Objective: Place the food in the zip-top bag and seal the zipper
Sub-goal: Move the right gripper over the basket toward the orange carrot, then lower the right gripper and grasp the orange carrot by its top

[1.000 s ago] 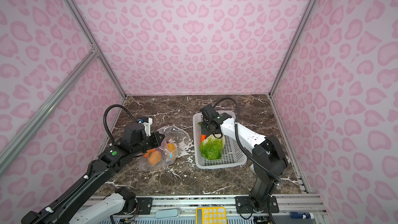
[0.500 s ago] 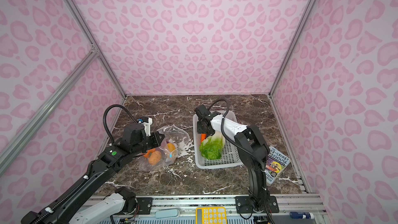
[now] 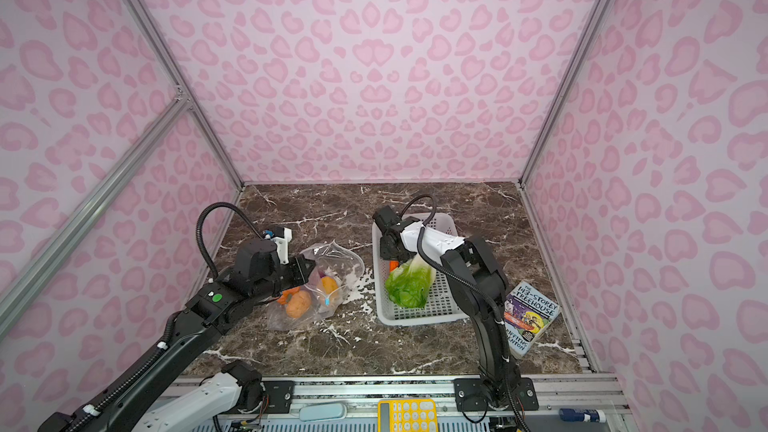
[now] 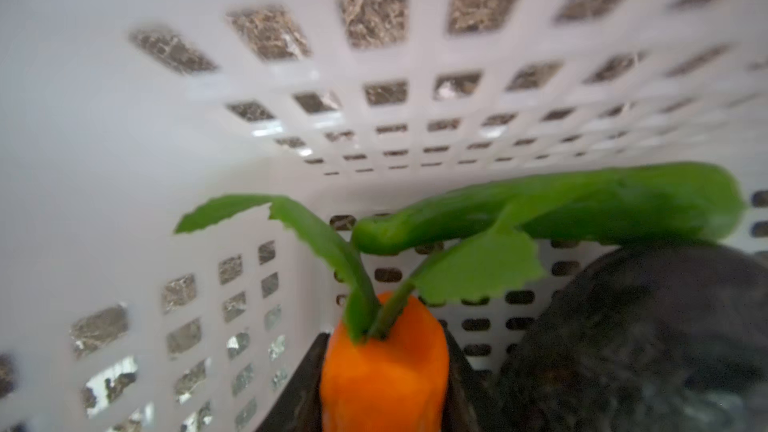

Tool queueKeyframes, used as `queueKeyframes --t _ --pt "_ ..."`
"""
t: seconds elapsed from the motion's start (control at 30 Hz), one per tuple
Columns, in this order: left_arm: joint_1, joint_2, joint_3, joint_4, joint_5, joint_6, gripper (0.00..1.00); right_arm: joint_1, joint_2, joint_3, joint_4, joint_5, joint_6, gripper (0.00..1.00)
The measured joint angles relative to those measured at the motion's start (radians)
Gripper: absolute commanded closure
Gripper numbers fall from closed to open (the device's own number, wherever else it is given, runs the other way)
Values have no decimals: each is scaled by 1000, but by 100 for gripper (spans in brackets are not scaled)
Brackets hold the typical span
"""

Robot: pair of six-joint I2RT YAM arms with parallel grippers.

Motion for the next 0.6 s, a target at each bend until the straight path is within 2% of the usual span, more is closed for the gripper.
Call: queueKeyframes --t 0.17,0.37,0.6 --pt "0 -5 0 0 -1 0 97 0 -23 -12 3 14 -1 72" --pt "0 -9 0 0 -5 0 97 -4 -84 -18 4 25 -4 73" --pt "0 -10 0 0 -5 0 97 -19 -220 -18 4 69 -25 73"
